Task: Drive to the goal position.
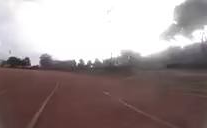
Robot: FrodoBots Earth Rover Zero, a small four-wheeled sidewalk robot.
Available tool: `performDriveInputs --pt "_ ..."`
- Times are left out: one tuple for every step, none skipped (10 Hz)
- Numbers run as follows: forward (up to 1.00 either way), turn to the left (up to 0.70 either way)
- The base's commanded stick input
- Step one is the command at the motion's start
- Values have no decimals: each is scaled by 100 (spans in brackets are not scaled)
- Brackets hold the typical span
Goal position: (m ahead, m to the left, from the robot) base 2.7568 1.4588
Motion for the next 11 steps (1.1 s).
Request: performDriveInputs --pt "70 -5" --pt "70 -15" --pt "70 -25" --pt "70 -35" --pt "70 -35" --pt "70 -35" --pt "70 -35" --pt "70 -35" --pt "70 -35" --pt "70 -29" --pt "70 -11"
